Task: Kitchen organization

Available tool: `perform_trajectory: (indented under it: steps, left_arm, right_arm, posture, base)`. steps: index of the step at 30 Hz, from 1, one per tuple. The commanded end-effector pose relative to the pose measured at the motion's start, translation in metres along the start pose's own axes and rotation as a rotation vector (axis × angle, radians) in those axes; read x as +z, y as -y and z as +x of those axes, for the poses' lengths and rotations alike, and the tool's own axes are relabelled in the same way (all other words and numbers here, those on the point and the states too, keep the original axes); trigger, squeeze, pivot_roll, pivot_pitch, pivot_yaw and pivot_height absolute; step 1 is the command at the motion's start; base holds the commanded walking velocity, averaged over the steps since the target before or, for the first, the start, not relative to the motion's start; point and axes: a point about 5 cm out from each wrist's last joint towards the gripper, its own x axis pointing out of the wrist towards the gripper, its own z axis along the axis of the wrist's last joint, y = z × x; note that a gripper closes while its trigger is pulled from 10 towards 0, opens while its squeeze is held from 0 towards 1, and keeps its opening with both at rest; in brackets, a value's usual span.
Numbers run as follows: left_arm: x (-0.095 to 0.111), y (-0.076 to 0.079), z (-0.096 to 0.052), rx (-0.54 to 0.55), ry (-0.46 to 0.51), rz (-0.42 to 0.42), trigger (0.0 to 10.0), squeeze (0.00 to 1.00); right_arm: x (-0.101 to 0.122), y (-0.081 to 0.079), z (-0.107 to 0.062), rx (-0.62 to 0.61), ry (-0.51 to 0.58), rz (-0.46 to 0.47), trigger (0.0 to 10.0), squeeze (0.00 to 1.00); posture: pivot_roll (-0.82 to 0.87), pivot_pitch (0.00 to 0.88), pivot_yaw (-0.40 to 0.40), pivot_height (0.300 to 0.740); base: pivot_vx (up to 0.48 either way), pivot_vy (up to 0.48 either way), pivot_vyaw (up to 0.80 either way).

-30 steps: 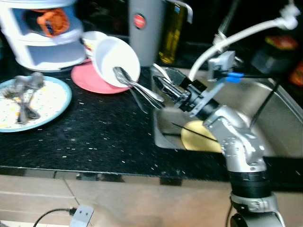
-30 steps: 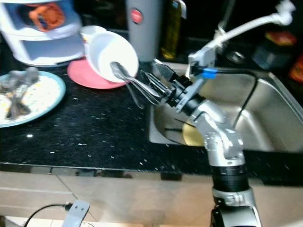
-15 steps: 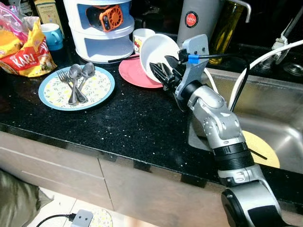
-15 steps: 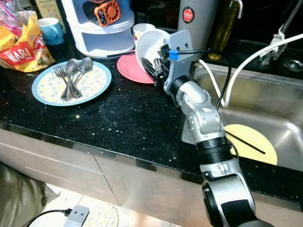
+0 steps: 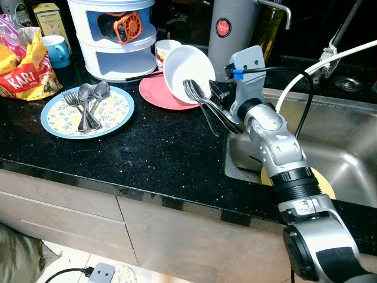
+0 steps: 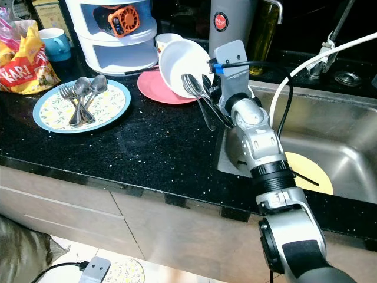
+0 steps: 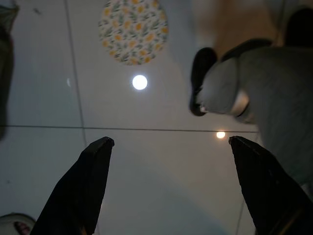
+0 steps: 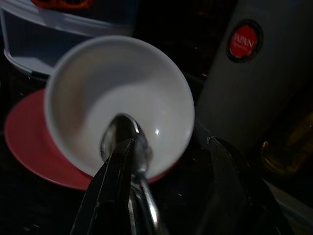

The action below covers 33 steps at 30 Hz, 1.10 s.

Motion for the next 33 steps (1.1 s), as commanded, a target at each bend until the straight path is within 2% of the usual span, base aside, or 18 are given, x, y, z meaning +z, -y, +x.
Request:
perform_trajectory:
  steps: [1, 15, 24, 27, 33]
  left_arm:
    - [-0.005, 0.002, 0.000, 0.013, -0.020, 0.005, 10.0, 0.00]
    - [-0.002, 0.004, 0.001, 0.017, -0.011, 0.003, 10.0, 0.00]
    - [0.000, 0.005, 0.001, 0.013, -0.006, -0.011, 10.0, 0.00]
    - [0.002, 0.006, 0.001, 0.018, 0.002, -0.015, 10.0, 0.00]
    - [0.002, 0.006, 0.001, 0.018, 0.002, -0.015, 10.0, 0.00]
  right_arm:
    - [0.005, 0.003, 0.001, 0.015, 0.023, 0.031, 10.0, 0.00]
    - [0.012, 0.017, 0.005, -0.058, 0.048, 0.038, 10.0, 0.00]
    - [0.014, 0.016, 0.009, -0.060, 0.030, -0.020, 10.0, 0.00]
    - [0.010, 0.017, 0.011, -0.067, 0.000, -0.059, 10.0, 0.00]
    - [0.010, 0.017, 0.011, -0.067, 0.000, -0.059, 10.0, 0.00]
  posture:
    - [0.04, 0.054, -0.081, 0.740]
    - [0.04, 0.064, -0.080, 0.740]
    - [0.04, 0.067, -0.087, 0.740]
    - [0.05, 0.067, -0.087, 0.740]
    - [0.05, 0.067, -0.087, 0.740]
  base:
    - [0.000, 0.000, 0.79]
    - [0.000, 0.000, 0.79]
    - [0.000, -0.352, 0.00]
    - [0.000, 0.000, 0.00]
    - [0.000, 0.000, 0.00]
